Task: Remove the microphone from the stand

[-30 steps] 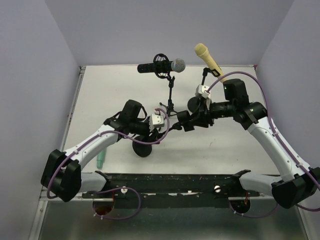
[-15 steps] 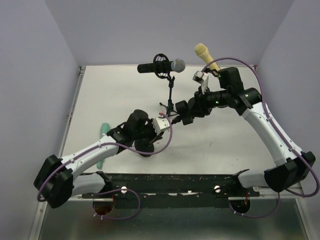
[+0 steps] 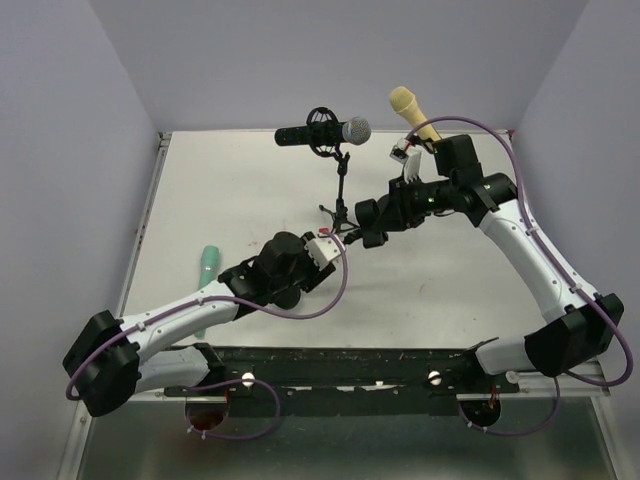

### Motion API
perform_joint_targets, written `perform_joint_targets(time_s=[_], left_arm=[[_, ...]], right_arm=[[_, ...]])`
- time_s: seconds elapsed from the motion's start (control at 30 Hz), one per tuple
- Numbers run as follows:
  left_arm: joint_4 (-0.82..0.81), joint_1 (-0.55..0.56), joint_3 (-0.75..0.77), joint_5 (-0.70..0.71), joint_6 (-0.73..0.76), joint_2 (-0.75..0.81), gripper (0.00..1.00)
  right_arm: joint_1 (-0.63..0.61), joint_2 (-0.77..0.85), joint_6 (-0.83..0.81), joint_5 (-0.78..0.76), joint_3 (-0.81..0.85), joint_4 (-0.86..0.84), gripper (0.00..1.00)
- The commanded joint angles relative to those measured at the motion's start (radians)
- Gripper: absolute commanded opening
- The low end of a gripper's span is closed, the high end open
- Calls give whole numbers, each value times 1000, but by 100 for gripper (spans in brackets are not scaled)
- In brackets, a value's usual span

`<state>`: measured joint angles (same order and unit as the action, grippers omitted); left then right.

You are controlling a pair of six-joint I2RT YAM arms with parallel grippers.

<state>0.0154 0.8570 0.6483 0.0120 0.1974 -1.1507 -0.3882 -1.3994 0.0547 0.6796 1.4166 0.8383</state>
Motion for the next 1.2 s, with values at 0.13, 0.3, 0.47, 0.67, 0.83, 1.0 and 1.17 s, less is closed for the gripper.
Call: perform_joint_targets(time_s=[0.13,0.3,0.47,0.67,0.83,1.0,1.17], left_arm=[[145,-10,67,-257,30,137,76],[227,-25,50,-230,39,216,77],[248,-108,65,-234,27,240,77],[175,-191,70,-259,-21,207,99],[187,-234,83,-290,-84,192,99],[193,-272,91,-336,-122,180,99],[210,-300,120,-418,-133,167,99]], right_arm=[[-14,83,-216,17,134,85,1],[-14,102,-317,-60,191,226,1],[-14,108,-401,-175,272,304,1],[-15,102,-513,-222,343,347,1],[-15,96,-585,-236,326,384,1],[-15,125,-613,-258,219,375,1],[-17,184,-656,-265,73,381,1]])
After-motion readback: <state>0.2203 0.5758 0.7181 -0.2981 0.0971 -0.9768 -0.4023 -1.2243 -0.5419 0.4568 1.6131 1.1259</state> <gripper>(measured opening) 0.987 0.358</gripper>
